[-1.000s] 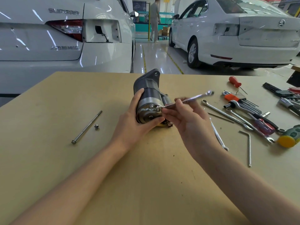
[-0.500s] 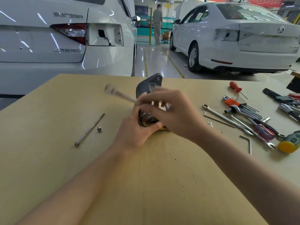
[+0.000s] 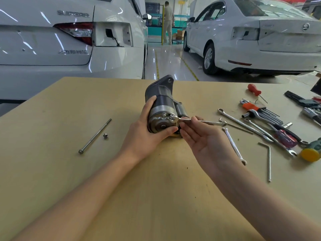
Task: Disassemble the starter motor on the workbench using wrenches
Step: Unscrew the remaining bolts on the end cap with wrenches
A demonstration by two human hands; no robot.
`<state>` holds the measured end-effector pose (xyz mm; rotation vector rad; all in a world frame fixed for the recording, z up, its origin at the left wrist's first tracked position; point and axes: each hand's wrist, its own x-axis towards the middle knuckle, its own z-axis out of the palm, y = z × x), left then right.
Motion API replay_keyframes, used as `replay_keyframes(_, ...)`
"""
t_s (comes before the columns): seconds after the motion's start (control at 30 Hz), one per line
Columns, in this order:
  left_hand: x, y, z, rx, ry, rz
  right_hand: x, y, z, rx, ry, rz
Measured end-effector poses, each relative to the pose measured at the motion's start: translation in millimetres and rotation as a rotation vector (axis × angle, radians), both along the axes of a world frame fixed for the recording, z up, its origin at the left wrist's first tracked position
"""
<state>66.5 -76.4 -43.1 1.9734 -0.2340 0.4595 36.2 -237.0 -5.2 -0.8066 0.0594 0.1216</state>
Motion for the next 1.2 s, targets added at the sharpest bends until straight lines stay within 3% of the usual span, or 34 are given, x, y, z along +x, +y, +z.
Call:
replay_keyframes(0.33, 0, 0, 0, 0.004, -0.010, -0.001, 3, -3, -4, -0.020, -0.066, -0.006)
replay_keyframes(0.87, 0, 1, 0, 0.006, -0.007, 0.001, 11, -14, -13, -0.226, -0.261, -0.043)
replay_keyframes(0.97, -1, 1, -1, -0.013, 0.007, -0.011, 8, -11, -4, -0.464, -0.425, -0.151)
replay_keyframes(1.07, -2, 0, -2, -0.028, 0.006, -0.012, 13, -8, 22, -0.942, -0.800, -0.272)
replay_keyframes(1.2, -2, 3, -1, 0.027, 0.020, 0.021, 27, 19, 63, -1.617, -1.224, -0.019)
